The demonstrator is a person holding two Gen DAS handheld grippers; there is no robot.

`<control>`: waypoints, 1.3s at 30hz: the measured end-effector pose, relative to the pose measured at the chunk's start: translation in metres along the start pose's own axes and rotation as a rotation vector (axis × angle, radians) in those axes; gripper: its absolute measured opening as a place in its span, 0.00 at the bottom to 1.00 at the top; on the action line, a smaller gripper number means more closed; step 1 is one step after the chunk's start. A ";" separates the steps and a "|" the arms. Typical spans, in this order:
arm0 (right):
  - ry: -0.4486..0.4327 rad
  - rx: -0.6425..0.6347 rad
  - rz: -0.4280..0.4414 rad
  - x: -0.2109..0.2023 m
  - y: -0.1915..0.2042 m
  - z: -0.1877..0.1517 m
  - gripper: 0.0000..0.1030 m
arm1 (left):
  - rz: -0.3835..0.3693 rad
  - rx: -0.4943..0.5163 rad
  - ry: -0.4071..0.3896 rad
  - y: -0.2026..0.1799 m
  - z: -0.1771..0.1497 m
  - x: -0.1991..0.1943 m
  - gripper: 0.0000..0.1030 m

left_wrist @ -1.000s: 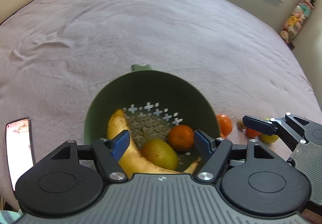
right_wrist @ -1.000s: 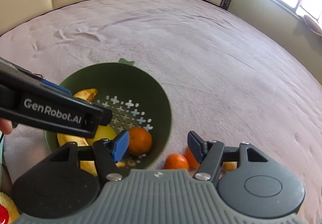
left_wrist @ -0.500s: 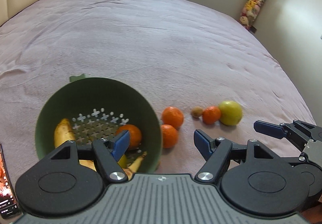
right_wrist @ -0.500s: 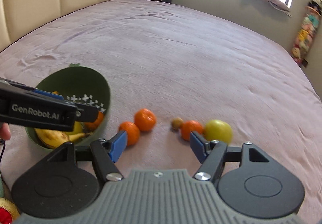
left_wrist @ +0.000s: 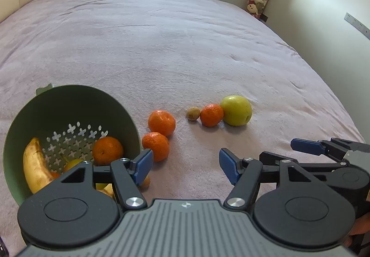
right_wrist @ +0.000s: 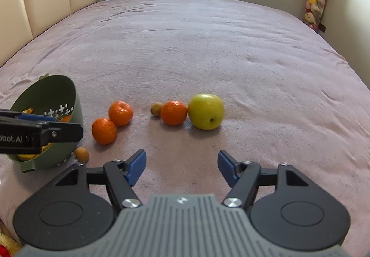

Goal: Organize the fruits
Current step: 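Move both tools back toward the tangerine and yellow-green apple on the bed, then grasp the tangerine with the left tool while the right tool grasps the yellow-green apple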

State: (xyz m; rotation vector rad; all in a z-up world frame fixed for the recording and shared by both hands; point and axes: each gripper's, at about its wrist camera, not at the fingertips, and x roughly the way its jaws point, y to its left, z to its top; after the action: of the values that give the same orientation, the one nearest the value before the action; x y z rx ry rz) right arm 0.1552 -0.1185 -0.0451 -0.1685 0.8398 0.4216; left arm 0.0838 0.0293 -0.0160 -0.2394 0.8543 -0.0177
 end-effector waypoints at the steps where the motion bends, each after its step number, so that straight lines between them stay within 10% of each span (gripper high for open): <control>1: -0.001 0.010 0.002 0.001 -0.003 0.000 0.64 | 0.006 0.020 -0.008 -0.003 0.000 0.002 0.74; 13: -0.023 0.130 0.007 0.024 -0.033 0.014 0.60 | 0.002 0.252 -0.118 -0.045 0.000 0.034 0.73; 39: 0.015 0.280 0.032 0.104 -0.060 0.049 0.60 | 0.068 0.603 -0.019 -0.076 0.018 0.139 0.60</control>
State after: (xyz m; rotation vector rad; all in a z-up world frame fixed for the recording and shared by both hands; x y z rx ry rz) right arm 0.2760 -0.1268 -0.0916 0.1007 0.9083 0.3287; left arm 0.1948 -0.0569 -0.0916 0.3547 0.8017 -0.2062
